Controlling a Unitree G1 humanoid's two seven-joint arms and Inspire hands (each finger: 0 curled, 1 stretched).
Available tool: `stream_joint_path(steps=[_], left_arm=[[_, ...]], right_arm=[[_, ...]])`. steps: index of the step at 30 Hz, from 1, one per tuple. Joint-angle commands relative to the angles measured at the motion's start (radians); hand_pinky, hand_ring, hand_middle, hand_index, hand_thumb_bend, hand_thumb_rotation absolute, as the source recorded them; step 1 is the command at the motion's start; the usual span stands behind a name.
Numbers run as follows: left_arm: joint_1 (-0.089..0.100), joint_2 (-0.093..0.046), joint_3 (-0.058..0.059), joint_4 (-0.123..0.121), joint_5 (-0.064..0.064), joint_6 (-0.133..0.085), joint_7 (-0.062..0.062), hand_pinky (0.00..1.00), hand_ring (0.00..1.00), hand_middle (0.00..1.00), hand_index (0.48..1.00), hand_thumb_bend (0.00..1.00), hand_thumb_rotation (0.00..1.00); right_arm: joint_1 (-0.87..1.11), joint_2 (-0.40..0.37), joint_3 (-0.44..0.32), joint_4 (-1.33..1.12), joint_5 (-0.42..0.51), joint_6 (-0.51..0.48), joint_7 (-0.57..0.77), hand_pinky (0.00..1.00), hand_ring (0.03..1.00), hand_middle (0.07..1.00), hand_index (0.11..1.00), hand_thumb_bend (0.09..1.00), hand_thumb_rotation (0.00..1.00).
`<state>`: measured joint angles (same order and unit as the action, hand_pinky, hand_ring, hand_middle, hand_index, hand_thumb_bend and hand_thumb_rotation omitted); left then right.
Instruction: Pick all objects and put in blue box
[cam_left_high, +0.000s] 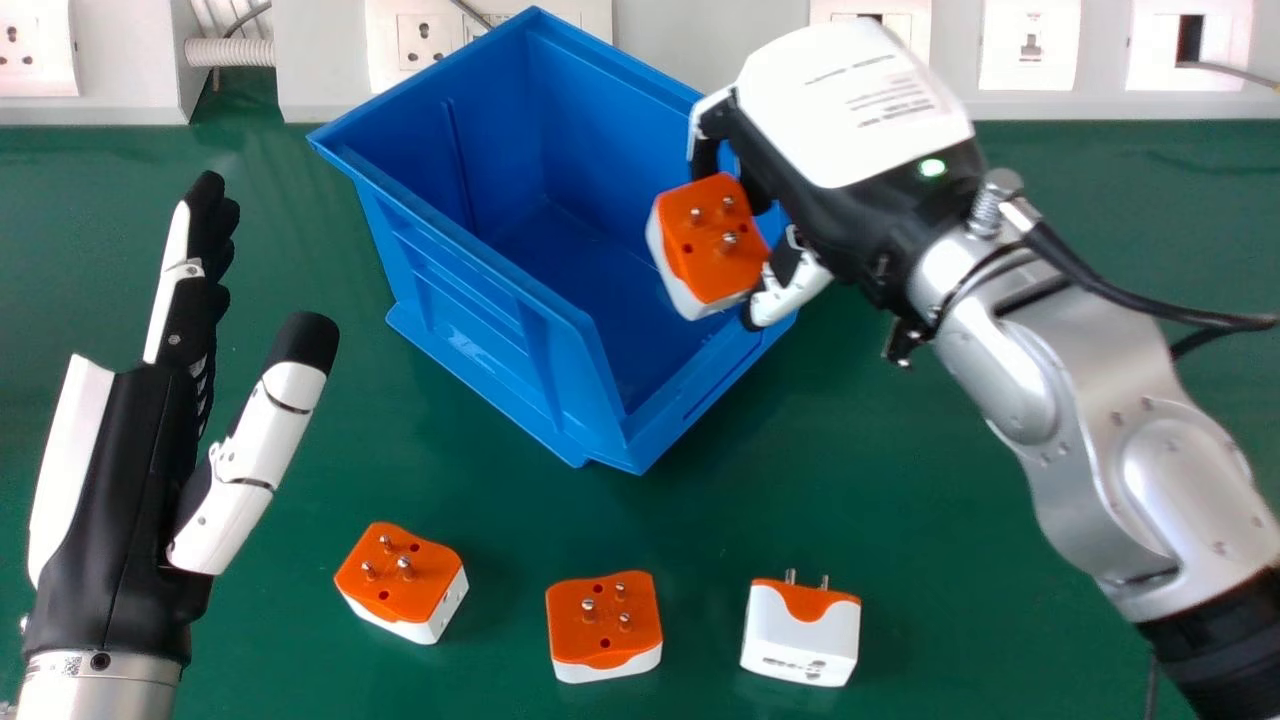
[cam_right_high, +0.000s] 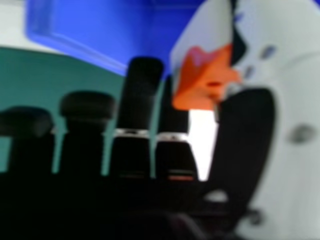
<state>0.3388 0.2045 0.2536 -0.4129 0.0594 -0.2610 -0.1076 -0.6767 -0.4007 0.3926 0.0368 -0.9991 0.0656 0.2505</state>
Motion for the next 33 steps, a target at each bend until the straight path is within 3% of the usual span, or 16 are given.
stream_joint_path(steps=[1, 15, 23, 33], left_arm=[[-0.004, 0.002, 0.002, -0.011, 0.000, -0.024, 0.005, 1.00, 1.00, 1.00, 1.000, 0.57, 0.87], [0.006, 0.005, 0.006, -0.008, -0.004, -0.035, 0.001, 1.00, 1.00, 1.00, 1.000, 0.57, 0.87], [0.015, 0.006, 0.008, -0.019, -0.009, -0.027, -0.002, 1.00, 1.00, 1.00, 1.000, 0.57, 0.87], [0.017, 0.006, 0.006, -0.027, -0.003, -0.018, -0.001, 1.00, 1.00, 1.00, 1.000, 0.58, 0.87]], right_arm=[[-0.084, 0.026, 0.001, 0.021, 0.003, -0.011, -0.035, 0.04, 0.101, 0.451, 0.474, 0.522, 0.00], [-0.257, 0.125, 0.086, 0.301, -0.020, -0.001, -0.088, 0.03, 0.085, 0.455, 0.473, 0.524, 0.00], [-0.352, 0.188, 0.127, 0.526, -0.022, 0.015, -0.164, 0.03, 0.089, 0.466, 0.477, 0.527, 0.00], [-0.416, 0.214, 0.184, 0.676, -0.033, 0.013, -0.219, 0.04, 0.091, 0.468, 0.478, 0.527, 0.00]])
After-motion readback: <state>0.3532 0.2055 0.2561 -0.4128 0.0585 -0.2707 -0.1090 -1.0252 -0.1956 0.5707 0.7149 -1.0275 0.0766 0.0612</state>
